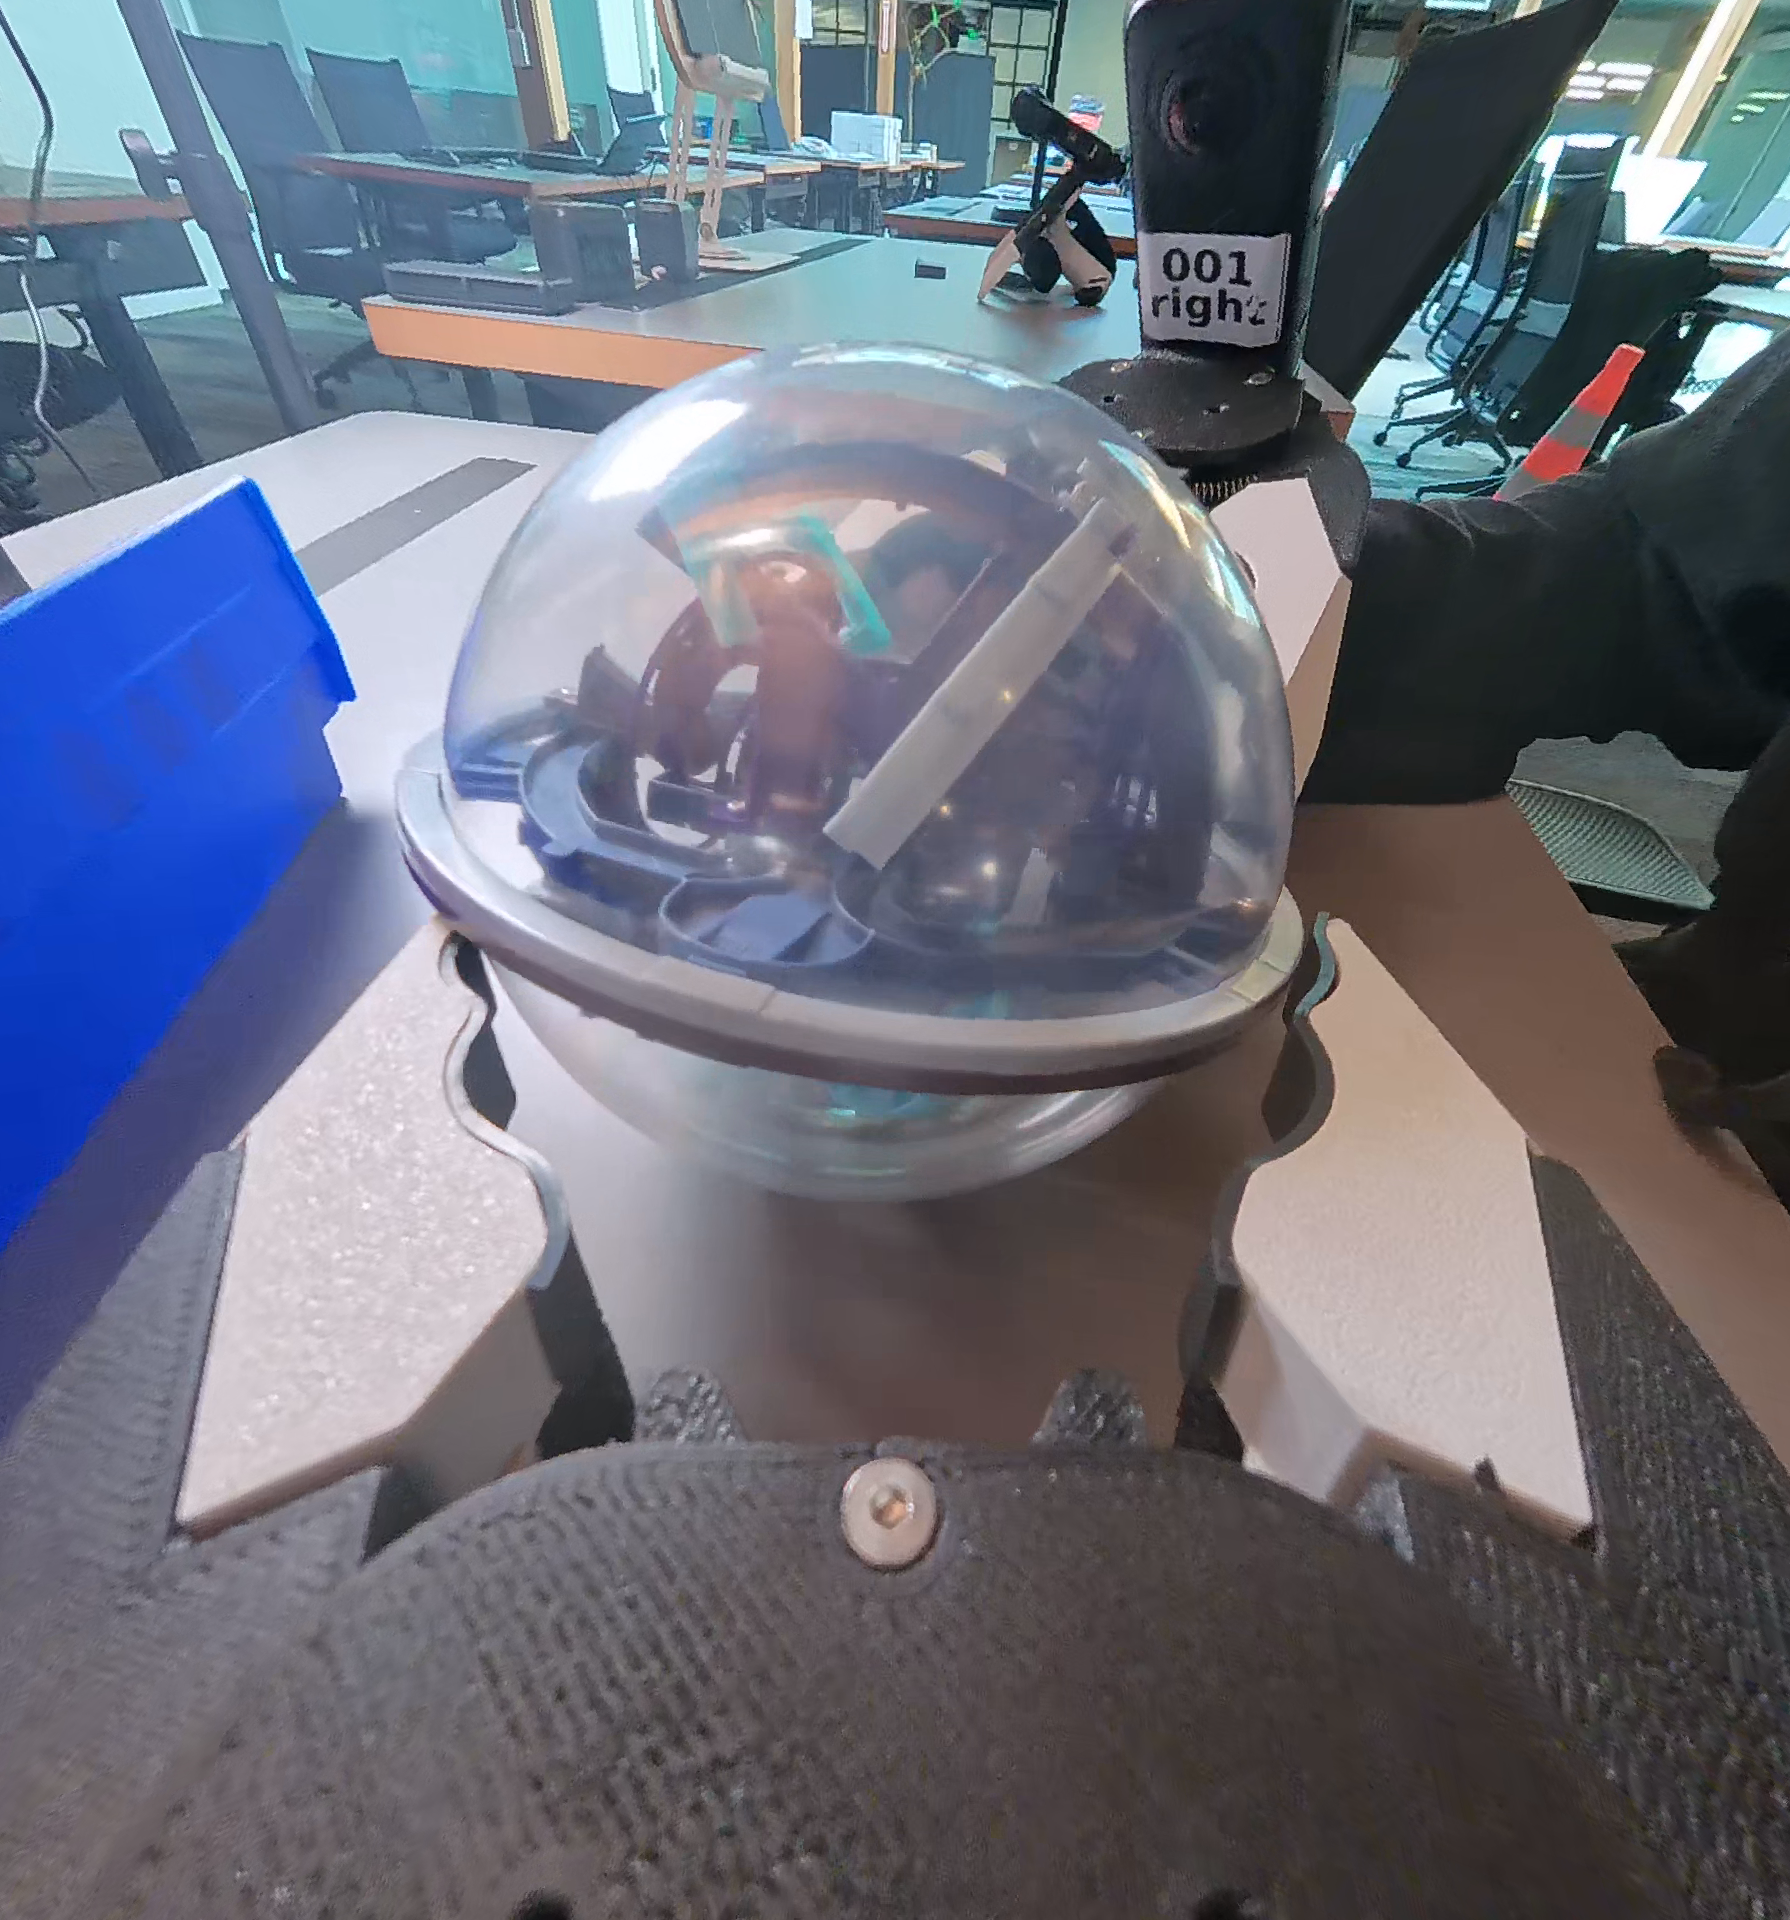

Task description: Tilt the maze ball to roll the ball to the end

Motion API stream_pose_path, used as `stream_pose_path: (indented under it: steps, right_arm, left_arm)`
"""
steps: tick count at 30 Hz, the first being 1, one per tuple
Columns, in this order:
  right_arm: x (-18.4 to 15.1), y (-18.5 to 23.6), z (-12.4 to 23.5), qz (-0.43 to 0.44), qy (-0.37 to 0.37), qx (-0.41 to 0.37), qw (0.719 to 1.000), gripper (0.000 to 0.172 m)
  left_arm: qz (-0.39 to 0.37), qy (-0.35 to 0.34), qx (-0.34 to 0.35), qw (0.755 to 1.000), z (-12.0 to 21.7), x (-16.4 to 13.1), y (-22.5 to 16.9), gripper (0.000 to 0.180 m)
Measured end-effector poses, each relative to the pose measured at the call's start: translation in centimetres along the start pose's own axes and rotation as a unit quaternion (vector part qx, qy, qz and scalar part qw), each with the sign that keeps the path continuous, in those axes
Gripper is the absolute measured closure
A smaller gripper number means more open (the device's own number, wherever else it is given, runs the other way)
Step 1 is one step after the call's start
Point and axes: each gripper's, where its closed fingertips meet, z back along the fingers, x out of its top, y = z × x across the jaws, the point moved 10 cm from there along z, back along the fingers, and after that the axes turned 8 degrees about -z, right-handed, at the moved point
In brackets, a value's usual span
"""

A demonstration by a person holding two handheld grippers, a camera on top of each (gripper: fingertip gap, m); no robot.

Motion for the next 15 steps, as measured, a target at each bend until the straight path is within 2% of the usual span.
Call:
stream_pose_path:
  steps: [6, 15]
  right_arm:
    - [-0.12, 0.04, 0.14, -0.011, -0.003, 0.003, 1.0, 0.032]
    - [0.07, -0.14, 0.28, -0.015, -0.014, 0.007, 1.0, 0.033]
  left_arm:
    - [-0.021, 0.0, 0.008, 1.0, 0.0, 0.14, -0.3, 0.034]
    - [-0.001, -0.002, 0.0, 1.0, -0.05, -0.25, 0.0, 0.034]
